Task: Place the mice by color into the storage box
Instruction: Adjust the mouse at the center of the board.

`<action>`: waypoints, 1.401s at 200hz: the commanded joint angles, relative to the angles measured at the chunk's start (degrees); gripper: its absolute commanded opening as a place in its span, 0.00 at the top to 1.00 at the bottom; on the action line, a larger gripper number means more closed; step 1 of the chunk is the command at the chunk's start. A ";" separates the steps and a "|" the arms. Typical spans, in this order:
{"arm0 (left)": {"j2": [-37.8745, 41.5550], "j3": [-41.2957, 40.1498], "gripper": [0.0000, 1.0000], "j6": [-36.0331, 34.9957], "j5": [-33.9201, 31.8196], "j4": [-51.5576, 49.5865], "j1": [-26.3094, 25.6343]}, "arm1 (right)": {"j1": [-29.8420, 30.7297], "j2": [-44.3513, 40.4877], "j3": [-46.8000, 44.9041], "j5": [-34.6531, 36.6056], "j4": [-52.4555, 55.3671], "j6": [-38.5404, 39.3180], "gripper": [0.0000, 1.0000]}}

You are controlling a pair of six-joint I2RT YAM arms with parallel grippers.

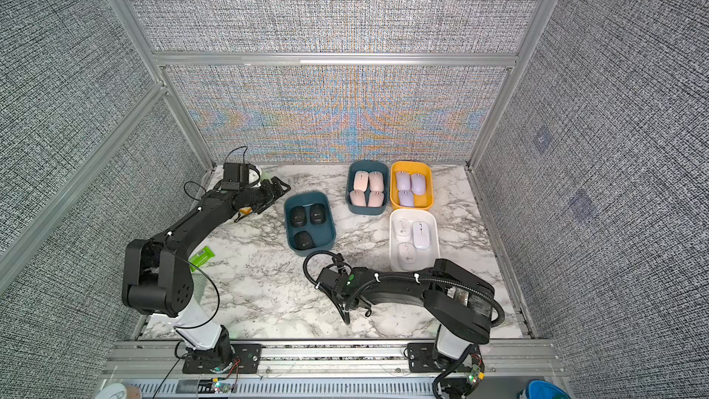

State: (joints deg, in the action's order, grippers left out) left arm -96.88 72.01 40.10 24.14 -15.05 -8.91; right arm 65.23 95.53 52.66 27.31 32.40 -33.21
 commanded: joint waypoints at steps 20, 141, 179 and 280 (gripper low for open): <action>0.63 0.48 0.10 -0.45 -0.32 0.36 -0.04 | -4.32 3.55 3.71 1.36 -2.91 3.38 0.20; 1.26 0.33 0.10 -0.59 -1.58 0.11 0.02 | -1.71 7.49 20.07 4.51 3.07 -8.10 0.19; 1.29 0.79 0.10 -0.99 -2.11 -0.57 -0.01 | -0.37 14.68 25.87 6.46 4.00 -12.21 0.14; 1.86 0.53 0.10 -0.86 -1.95 0.01 0.00 | -0.78 11.65 17.67 5.47 3.99 -12.06 0.14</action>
State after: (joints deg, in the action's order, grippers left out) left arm -94.83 72.55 39.44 22.04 -15.14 -8.95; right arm 64.88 109.86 73.08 32.47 35.03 -44.62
